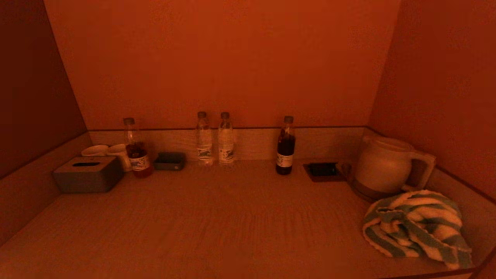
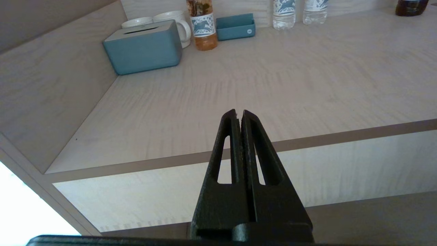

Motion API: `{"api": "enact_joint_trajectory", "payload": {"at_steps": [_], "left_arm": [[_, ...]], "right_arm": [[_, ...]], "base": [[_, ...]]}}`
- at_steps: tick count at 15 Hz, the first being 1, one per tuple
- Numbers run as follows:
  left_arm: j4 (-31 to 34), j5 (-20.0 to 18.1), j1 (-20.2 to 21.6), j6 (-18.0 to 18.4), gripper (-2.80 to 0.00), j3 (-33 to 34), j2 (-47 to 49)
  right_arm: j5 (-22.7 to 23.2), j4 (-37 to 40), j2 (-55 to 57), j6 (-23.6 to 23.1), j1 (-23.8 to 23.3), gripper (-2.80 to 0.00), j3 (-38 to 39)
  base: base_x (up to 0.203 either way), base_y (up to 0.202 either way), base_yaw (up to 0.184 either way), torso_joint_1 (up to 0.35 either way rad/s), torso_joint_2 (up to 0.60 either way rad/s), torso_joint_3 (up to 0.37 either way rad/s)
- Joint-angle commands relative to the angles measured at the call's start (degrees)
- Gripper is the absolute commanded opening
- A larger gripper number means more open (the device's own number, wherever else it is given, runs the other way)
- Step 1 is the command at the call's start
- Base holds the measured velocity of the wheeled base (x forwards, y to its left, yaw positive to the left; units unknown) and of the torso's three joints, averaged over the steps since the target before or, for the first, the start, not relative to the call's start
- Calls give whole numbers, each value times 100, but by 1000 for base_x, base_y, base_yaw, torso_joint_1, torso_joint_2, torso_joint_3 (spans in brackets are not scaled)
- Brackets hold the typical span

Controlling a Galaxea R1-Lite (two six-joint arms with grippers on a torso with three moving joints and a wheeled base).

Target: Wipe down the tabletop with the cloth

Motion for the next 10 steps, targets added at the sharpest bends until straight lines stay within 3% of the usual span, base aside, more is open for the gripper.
{"api": "enact_joint_trajectory", "payload": {"at_steps": [1,10], "left_arm": [[-1,1,2,4,-280,0,0],[-1,7,2,4,-280,0,0]], "right_arm": [[221,-10,-5,-14,0,-280,50],[150,-20,-5,304,0,-280,173]], "base": [[0,0,0,0,0,0],[0,0,0,0,0,0]]}}
